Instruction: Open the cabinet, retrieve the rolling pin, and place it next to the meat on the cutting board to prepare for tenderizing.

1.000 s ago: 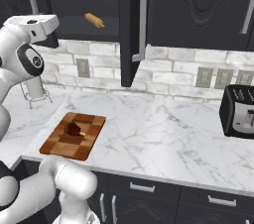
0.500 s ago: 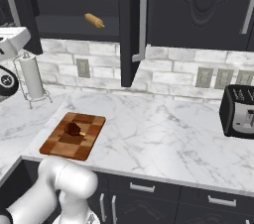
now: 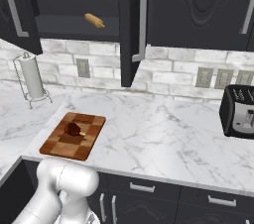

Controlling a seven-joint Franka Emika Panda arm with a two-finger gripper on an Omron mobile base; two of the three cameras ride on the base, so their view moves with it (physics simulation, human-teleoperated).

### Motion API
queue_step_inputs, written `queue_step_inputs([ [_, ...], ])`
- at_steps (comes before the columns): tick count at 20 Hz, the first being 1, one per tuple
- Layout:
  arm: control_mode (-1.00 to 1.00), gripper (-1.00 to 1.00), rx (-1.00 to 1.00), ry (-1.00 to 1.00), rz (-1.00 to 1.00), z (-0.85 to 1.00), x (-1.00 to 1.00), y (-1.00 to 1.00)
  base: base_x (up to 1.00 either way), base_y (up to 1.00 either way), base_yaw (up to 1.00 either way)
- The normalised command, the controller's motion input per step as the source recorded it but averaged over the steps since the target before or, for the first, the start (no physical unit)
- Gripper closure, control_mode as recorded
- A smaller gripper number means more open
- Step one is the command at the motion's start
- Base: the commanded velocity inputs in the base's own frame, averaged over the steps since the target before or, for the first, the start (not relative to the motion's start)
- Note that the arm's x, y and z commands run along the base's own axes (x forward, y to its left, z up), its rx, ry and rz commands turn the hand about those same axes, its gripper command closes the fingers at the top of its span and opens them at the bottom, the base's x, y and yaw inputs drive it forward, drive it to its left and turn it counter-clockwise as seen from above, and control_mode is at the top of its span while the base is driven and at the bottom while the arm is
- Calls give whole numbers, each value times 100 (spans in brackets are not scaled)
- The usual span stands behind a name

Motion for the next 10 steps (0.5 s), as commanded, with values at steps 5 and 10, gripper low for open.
queue_step_inputs([
  [5, -100, -100, 2, 0, 1, -1, -24, -38, 0, 0, 0],
  [10, -100, -100, 6, 0, 6, 0, -18, -61, 0, 0, 0],
])
